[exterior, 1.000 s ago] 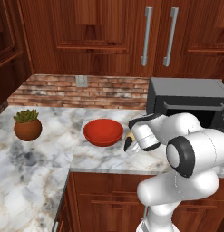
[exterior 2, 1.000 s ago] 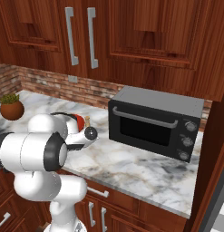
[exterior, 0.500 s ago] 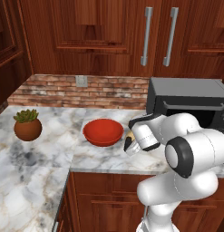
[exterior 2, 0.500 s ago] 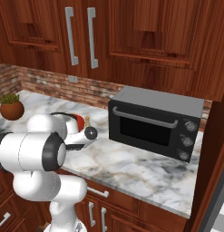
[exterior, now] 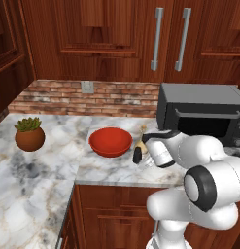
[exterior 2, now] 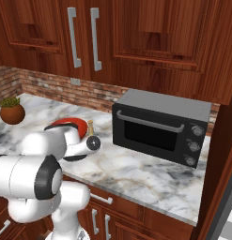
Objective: Retrieve the bottle and the shaker from the cabinet and place them next to the mixing bowl on the counter. Then add garlic from the fridge to the mixing bowl.
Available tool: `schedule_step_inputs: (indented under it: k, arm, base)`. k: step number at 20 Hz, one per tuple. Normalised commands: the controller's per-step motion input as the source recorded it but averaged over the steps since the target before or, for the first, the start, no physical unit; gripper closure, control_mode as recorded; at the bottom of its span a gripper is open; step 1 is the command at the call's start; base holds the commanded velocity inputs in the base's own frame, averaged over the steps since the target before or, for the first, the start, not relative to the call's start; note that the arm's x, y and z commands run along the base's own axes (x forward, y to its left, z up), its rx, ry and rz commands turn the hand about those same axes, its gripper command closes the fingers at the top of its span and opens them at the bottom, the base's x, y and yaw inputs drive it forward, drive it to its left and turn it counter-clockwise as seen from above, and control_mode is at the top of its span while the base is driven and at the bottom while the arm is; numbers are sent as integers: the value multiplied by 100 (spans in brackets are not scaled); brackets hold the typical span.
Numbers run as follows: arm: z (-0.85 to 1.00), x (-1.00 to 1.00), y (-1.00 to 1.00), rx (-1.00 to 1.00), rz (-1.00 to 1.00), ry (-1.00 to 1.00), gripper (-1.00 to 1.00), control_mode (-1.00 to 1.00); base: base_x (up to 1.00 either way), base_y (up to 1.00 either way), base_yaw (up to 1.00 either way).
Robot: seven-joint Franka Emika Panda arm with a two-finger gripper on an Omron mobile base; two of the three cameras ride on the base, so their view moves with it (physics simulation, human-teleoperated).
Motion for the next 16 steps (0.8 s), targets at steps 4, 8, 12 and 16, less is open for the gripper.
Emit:
schedule_step_inputs:
  k: [4,8,12,16]
  arm:
    - [41,-21,-14,0,-9,0,-100,-100]
    - [88,0,-12,0,-17,6,-100,-100]
    - [73,0,0,0,-23,31,-100,-100]
    - [59,-11,0,0,-27,28,-100,-100]
  base:
    - [0,0,0]
    - [0,0,0]
    - [0,0,0]
    - [0,0,0]
